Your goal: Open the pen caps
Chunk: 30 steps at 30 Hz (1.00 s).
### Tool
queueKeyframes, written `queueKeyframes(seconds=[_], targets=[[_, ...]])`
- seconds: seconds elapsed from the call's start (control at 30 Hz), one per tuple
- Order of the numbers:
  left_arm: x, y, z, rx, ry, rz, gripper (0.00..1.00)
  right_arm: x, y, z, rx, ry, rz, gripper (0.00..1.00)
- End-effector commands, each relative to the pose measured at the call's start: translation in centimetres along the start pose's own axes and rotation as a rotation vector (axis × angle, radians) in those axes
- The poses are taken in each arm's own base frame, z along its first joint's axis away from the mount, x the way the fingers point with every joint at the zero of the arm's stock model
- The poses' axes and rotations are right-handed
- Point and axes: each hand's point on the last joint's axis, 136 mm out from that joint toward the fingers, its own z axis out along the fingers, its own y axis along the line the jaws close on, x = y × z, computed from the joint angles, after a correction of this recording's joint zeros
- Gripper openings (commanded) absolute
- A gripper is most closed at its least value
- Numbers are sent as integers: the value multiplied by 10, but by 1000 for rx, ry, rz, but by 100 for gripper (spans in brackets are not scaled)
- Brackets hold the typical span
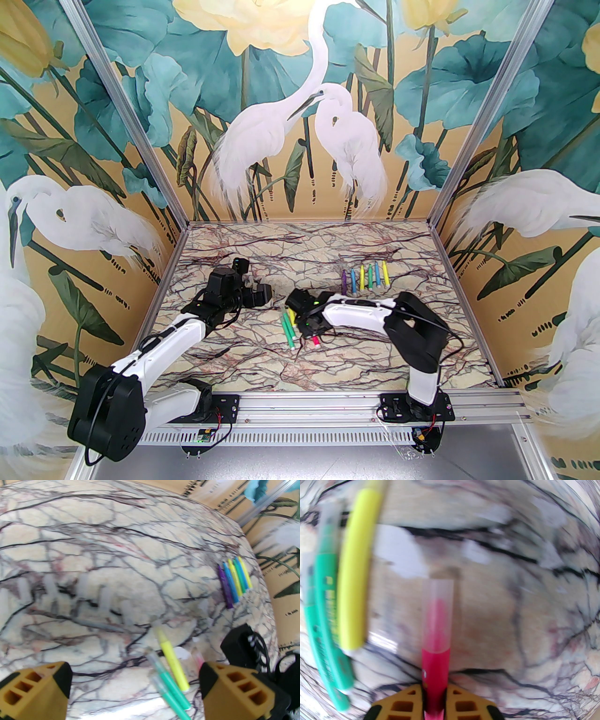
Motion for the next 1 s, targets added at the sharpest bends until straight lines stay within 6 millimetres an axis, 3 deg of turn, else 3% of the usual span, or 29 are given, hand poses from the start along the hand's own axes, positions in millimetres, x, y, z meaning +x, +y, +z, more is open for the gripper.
queueKeyframes(seconds=[0.0,0.1,0.37,0.63,0.97], targets=[[-16,-29,1,161,-20,-35,90,-21,-3,-22,-69,-101,13,0],[-17,-40,4,215,-11,-62,86,-30,-11,-32,-127,-160,38,0],[-21,-78,6,348,27,-64,81,-49,-9,-72,-285,-372,-14,0],[-25,-122,11,459,72,-91,74,-58,-8,-106,-322,-504,-68,0],[-21,-152,9,549,110,-60,66,-62,2,-140,-384,-591,-147,0]])
